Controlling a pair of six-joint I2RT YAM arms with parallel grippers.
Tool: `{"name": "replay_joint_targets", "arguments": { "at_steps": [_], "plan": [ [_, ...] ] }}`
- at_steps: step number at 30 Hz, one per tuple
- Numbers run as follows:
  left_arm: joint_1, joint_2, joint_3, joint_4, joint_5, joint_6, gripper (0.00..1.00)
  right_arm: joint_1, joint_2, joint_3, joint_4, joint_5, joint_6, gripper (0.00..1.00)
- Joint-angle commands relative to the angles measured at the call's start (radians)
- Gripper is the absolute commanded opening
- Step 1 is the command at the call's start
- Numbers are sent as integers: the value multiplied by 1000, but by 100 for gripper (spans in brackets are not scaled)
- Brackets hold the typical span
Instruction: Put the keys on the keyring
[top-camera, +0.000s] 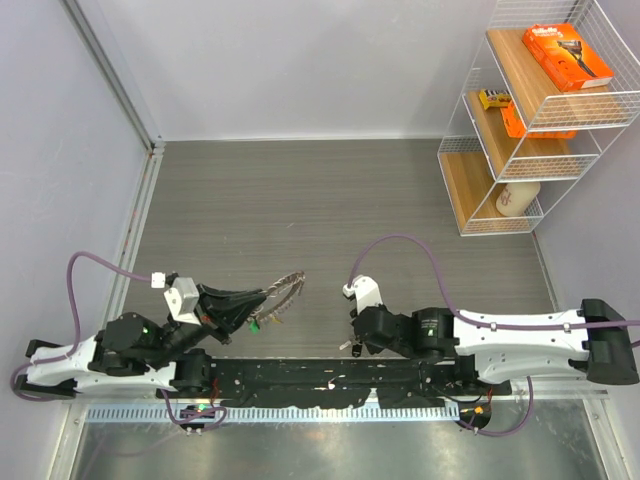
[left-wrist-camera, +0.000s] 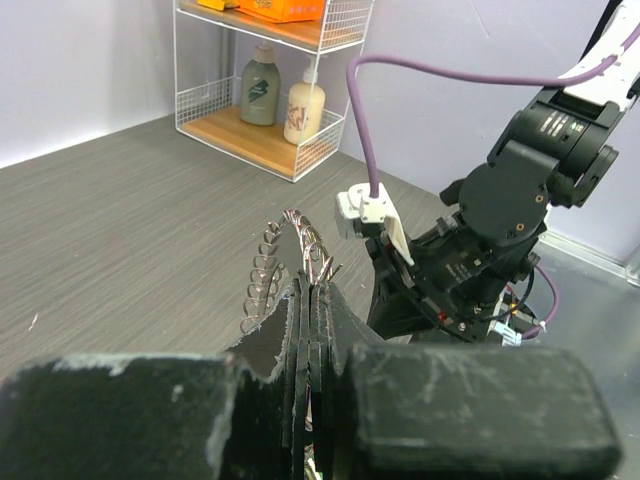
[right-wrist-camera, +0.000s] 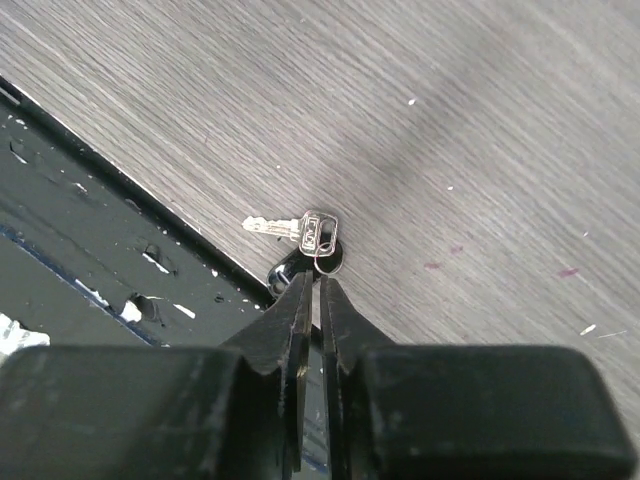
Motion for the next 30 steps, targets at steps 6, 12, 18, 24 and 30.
{"name": "replay_joint_targets", "arguments": {
  "at_steps": [6, 12, 18, 24, 30],
  "plan": [
    [-5, 37, 30, 73, 13, 1, 0, -5, 62, -2, 54, -28, -17, 36],
    [-5, 48, 41, 63, 13, 0, 0, -2, 142, -26, 105, -29, -13, 47],
    [-5, 52, 35, 69, 13, 0, 0, -26, 173, -48, 167, -51, -12, 51],
    [-5, 46, 33, 63, 7, -4, 0, -77, 185, -94, 253, -106, -18, 51],
    [-5, 43, 35, 57, 5, -7, 0, -98, 220, -111, 284, -132, -26, 49]
  ]
}}
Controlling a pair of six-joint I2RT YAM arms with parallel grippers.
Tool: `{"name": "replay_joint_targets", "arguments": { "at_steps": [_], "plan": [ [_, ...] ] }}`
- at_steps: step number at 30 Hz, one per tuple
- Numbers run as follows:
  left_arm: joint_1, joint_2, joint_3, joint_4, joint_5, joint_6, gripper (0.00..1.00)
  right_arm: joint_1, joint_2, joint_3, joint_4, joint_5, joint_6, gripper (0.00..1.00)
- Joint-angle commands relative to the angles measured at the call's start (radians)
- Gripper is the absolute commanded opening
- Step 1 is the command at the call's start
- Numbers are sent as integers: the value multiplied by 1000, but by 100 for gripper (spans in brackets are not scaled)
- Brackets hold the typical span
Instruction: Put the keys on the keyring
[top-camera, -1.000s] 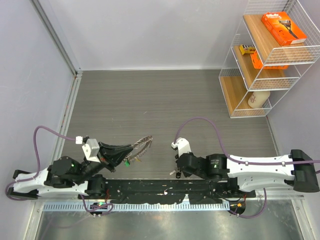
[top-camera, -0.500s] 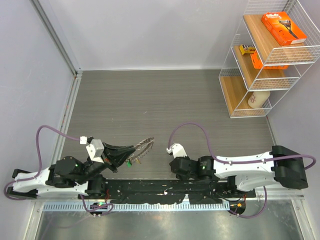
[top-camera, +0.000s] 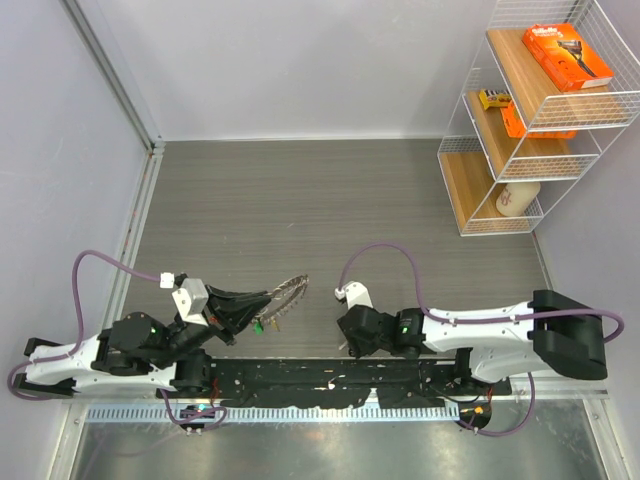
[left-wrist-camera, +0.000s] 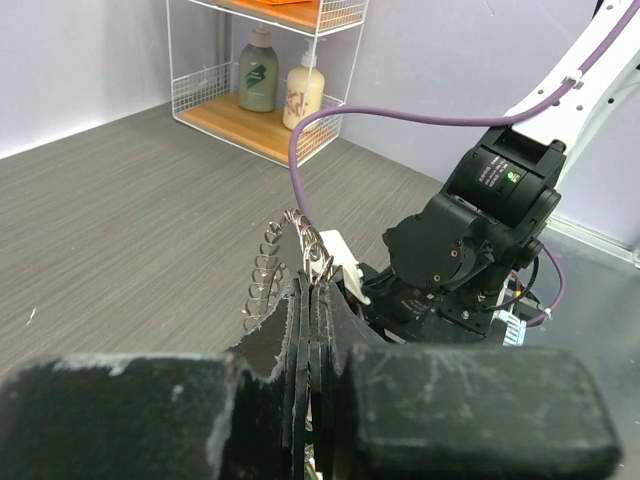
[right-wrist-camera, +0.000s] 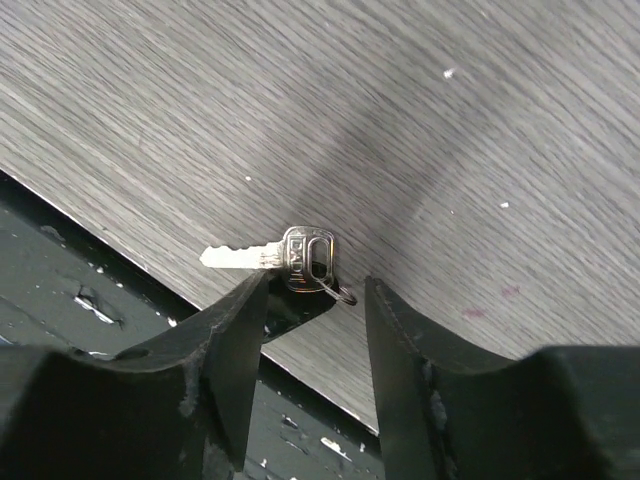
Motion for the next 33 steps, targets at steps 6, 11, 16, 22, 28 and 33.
{"name": "replay_joint_targets", "arguments": {
  "at_steps": [6, 11, 16, 22, 28, 33],
  "plan": [
    [-5, -5, 35, 53, -8, -4, 0, -15, 17, -46, 73, -54, 3, 33],
    [-5, -4, 35, 53, -8, -4, 0, -15, -31, -68, 67, -54, 16, 27],
    [-5, 2, 36, 55, -3, -7, 0, -15, -52, -73, 54, -45, 13, 20],
    [-5, 1, 38, 58, 0, -12, 0, -15, -68, -83, 53, -40, 19, 6],
    [-5, 5, 39, 55, 2, -12, 0, -15, -100, -77, 34, -34, 13, 5],
    [-5, 14, 45, 58, 8, -12, 0, -13, -155, -53, -13, -38, -5, 6]
  ]
}}
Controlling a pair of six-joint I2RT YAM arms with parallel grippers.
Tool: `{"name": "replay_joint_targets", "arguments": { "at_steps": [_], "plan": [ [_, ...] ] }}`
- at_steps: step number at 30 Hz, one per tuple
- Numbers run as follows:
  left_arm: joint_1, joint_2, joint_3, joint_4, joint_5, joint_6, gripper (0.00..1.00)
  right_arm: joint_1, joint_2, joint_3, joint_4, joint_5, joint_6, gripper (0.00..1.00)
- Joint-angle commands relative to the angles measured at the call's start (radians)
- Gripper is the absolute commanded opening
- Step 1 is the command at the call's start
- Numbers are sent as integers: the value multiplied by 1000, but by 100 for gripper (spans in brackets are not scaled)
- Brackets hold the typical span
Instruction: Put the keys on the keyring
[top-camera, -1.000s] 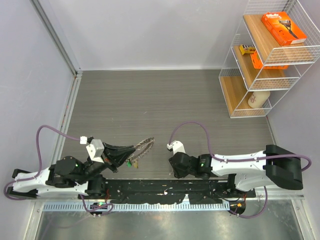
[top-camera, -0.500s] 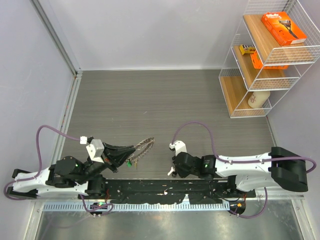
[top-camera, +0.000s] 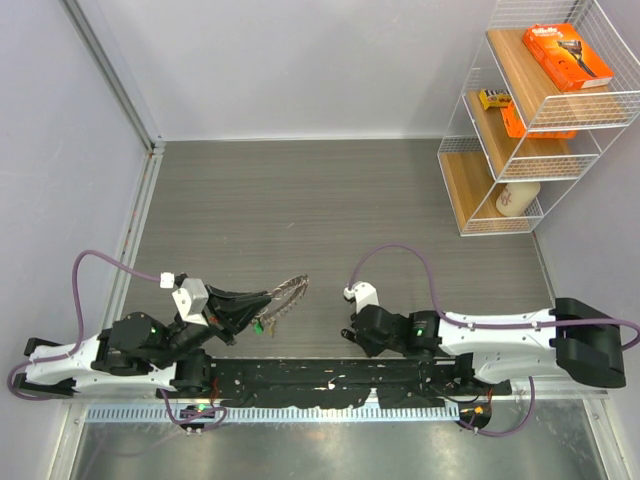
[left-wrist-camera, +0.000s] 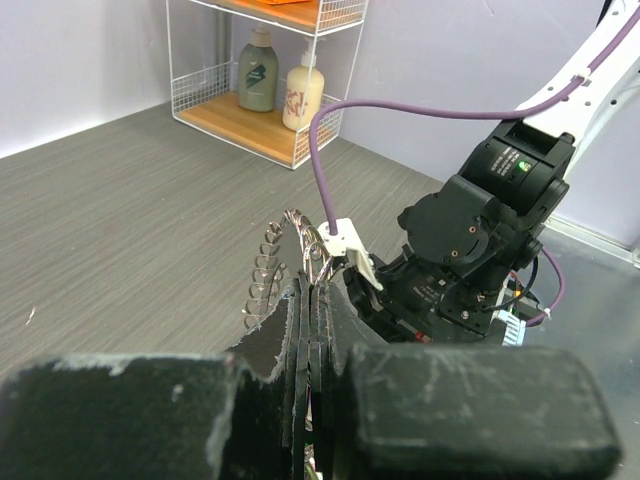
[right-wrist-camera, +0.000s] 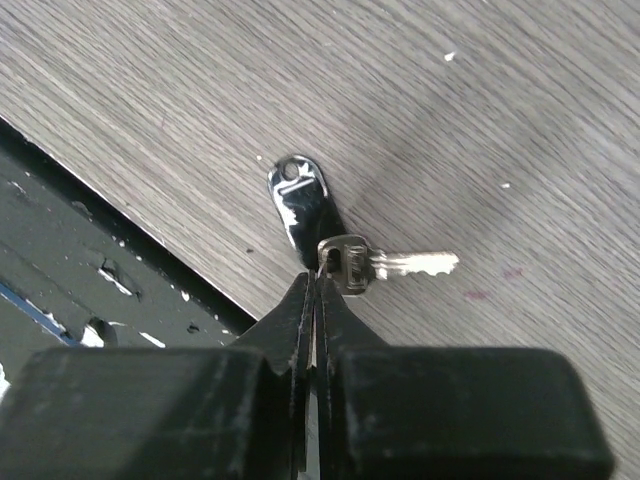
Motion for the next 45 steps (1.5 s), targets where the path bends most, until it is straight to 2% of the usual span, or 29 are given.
{"name": "replay_joint_targets", "arguments": {
  "at_steps": [1, 8, 17, 23, 34, 45],
  "plan": [
    [-5, 21, 44, 60, 9, -10, 0, 2, -78, 20, -82, 1, -16, 5],
    [-5, 39, 48, 75, 21, -7, 0, 3, -302, 51, -129, -27, -53, 5],
    [-5, 41, 47, 85, 43, -18, 0, 3, -416, 97, -209, -28, -89, 6],
    [-5, 76, 65, 83, 59, -18, 0, 3, -474, 204, -275, -113, -189, 5],
    [-5, 137, 91, 120, -12, -24, 0, 3, -396, 476, -327, -346, -393, 5],
    [-5, 174, 101, 158, -62, -19, 0, 6, -226, 694, -290, -393, -473, 5]
  ]
}}
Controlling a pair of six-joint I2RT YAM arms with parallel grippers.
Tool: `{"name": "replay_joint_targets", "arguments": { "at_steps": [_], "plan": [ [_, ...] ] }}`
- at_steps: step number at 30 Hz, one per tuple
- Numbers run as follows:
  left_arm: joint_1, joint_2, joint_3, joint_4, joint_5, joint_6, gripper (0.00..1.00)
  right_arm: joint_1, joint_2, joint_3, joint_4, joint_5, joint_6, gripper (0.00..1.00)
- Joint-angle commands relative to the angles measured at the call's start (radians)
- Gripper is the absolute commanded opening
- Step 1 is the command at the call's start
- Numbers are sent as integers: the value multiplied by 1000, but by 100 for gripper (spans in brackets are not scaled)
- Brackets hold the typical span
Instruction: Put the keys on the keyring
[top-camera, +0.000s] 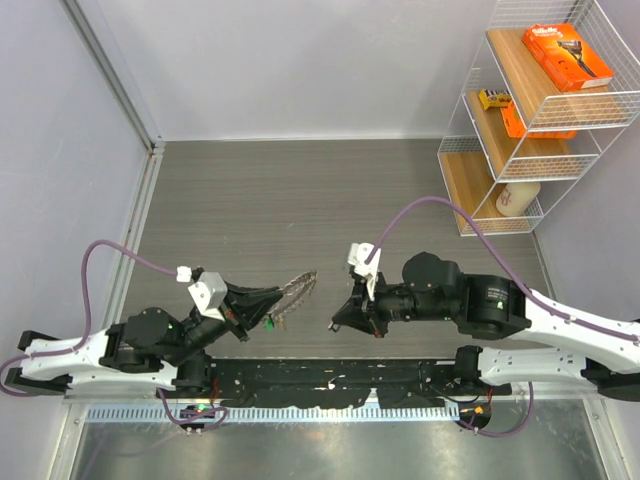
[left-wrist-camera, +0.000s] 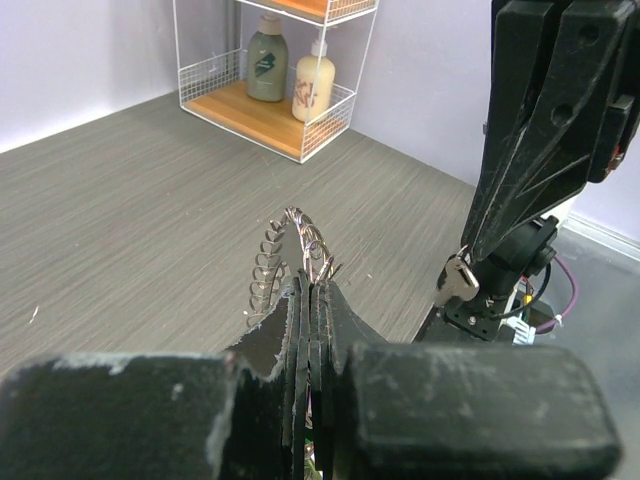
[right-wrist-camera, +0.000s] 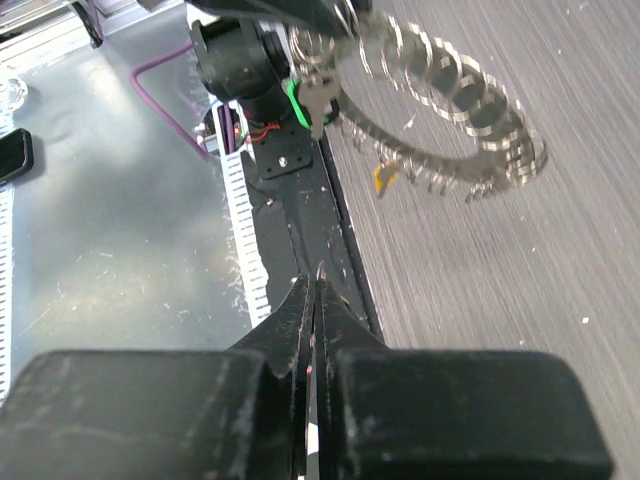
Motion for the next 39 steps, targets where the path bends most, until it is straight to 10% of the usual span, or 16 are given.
{"name": "replay_joint_targets", "arguments": {
  "at_steps": [1, 39],
  "plan": [
    [-5, 22, 50, 104, -29, -8, 0, 3, 69, 118, 39, -30, -64, 6],
    [-5, 11, 36, 110, 59, 18, 0, -5, 362, 412, 59, 13, -87, 5]
  ]
}}
